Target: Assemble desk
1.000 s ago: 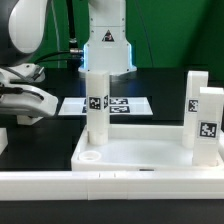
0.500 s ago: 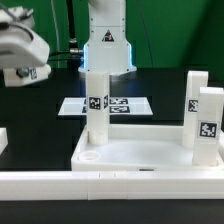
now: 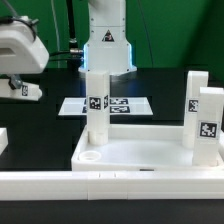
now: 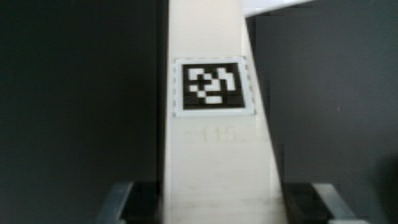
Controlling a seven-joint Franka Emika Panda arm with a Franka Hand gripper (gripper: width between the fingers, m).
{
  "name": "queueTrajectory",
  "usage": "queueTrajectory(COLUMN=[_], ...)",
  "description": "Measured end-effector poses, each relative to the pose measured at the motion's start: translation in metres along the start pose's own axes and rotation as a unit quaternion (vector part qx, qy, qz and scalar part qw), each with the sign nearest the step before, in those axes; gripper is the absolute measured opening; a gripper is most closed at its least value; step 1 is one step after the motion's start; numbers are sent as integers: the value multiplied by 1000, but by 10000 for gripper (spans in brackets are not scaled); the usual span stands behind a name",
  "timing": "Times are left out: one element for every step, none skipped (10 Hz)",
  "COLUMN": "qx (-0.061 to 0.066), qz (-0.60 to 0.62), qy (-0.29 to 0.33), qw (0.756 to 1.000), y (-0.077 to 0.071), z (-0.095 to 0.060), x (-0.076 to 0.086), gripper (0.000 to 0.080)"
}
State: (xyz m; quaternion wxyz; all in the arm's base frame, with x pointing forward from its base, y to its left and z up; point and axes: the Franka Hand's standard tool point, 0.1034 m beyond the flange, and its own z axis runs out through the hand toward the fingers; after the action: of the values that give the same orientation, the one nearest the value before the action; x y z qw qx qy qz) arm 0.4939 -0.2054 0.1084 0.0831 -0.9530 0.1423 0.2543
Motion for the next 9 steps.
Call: queueTrajectory(qx=[0,-3,-6,-14,-16,-25,-42,-37,-32], qz=[-16,-23,-25,-25,-24,-17,-19,-30,-21], qy=[18,41,70,120,150,179,233,260,284], qw=[1000,999,997,992,988,983,971,964,958], y=[-16,-21,-21,-19,-18,-20,-42,-66,-81], z=[-41,-68,-77,-78,-77,-80,-92,-107,-124], x=[5,11,16,22,20,25,36,36,35], gripper=[291,291,291,291,291,291,291,291,291])
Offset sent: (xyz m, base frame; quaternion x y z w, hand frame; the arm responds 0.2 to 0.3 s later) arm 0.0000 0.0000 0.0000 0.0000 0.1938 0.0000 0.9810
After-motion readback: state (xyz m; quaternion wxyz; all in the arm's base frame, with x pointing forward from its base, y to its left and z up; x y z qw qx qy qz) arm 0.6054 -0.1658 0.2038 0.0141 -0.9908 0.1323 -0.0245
